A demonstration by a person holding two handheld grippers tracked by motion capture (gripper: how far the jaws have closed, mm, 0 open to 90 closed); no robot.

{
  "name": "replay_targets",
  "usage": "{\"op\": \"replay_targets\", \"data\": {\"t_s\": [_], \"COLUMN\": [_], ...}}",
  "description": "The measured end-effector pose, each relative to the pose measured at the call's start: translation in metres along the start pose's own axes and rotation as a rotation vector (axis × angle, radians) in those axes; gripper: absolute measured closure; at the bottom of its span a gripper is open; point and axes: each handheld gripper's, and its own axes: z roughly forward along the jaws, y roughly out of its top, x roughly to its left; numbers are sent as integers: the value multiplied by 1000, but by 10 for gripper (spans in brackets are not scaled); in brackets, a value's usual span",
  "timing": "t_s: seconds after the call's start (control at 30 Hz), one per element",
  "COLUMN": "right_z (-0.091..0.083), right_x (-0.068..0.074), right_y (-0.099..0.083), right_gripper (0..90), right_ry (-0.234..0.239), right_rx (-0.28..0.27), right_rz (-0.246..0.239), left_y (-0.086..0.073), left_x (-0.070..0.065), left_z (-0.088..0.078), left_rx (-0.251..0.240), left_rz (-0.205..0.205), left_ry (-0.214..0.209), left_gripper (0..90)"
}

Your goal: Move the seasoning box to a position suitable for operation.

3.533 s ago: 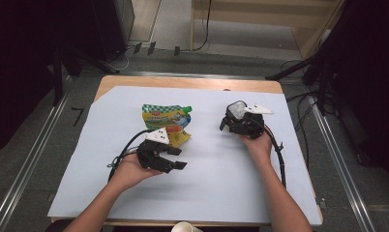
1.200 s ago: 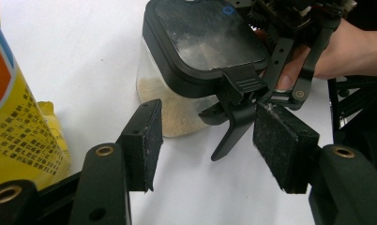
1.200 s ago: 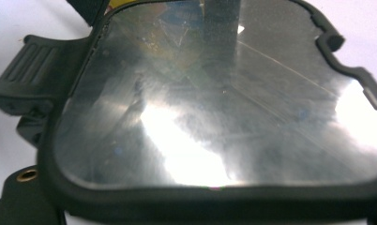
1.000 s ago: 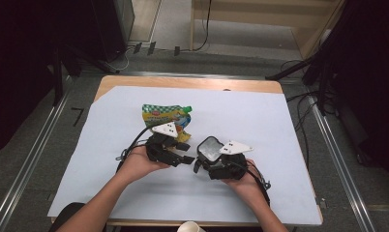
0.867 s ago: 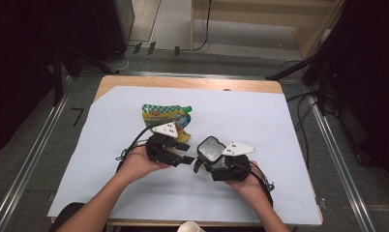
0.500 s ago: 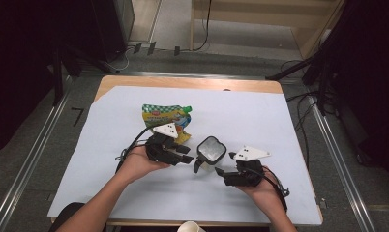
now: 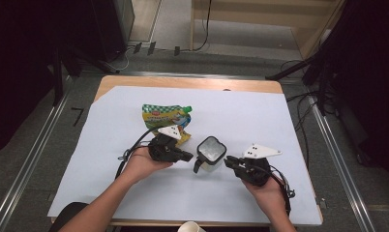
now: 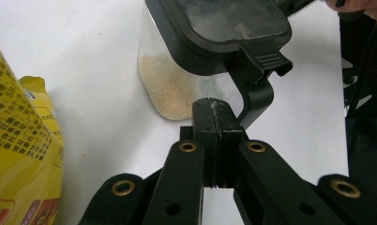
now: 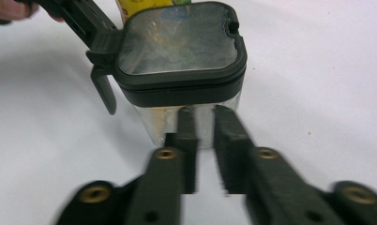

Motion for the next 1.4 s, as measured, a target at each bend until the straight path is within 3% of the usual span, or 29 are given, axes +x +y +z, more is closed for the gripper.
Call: {"op": "replay_targets", "data": {"t_s": [0.07,0.17,0.3,0.6,1.03,1.4], "right_z": [-2,-2,3,8,11,18], "right_x": [0,0,1,1,1,-8], "right_y": [0,1,2,1,0,2], "right_gripper": [900,900,900,900,900,900], "right_ry": [8,18,16,20,28,15], "right_rx": [-11,-25,-14,4,18,12], "right_rz": [5,32,29,36,34,62], "left_y": [0,0,1,3,4,7], "left_x": [0,1,0,-6,-13,-20], "left_z": [2,4,9,22,26,37], "left_rx": [0,-6,-7,9,6,11], "left_rz": [6,1,-7,20,36,58], "left_ry": [8,4,1,-10,-36,-68], "left_gripper": [900,900,900,900,900,900]}}
